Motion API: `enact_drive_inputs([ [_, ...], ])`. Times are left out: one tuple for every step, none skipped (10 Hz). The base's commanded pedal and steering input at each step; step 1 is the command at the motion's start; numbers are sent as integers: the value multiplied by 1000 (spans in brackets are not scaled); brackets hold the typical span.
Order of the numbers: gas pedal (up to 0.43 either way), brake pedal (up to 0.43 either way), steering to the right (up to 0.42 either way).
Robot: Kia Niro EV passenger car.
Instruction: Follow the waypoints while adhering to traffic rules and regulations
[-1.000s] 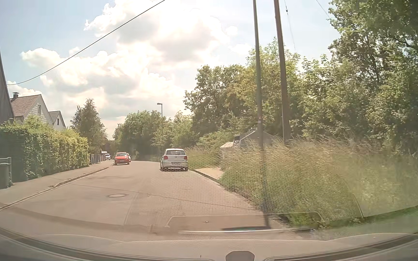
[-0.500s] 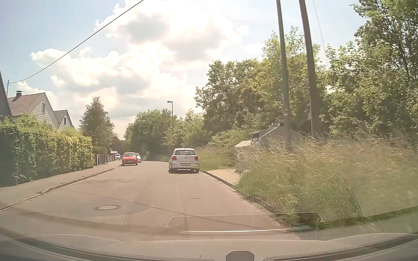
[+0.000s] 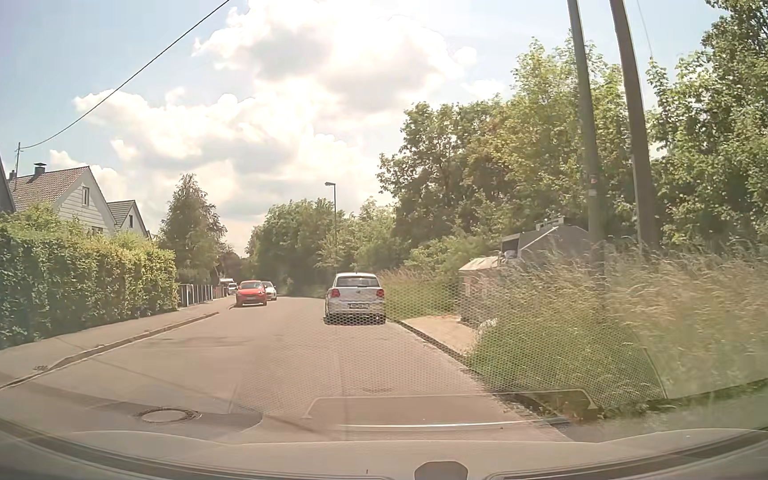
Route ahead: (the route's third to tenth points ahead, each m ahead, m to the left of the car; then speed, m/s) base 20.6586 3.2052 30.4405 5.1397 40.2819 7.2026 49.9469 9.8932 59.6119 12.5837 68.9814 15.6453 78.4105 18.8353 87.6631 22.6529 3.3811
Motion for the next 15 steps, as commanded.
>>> enact_drive_inputs([
  [0, 0, -87],
  [0, 0, -87],
  [0, 0, -88],
  [0, 18, -90],
  [0, 104, -94],
  [0, 128, -95],
  [0, 140, -95],
  [0, 159, -94],
  [0, 183, -93],
  [0, 183, -93],
  [0, 152, -92],
  [0, 85, -90],
  [0, 18, -90],
  [0, 0, -92],
  [0, 0, -97],
])
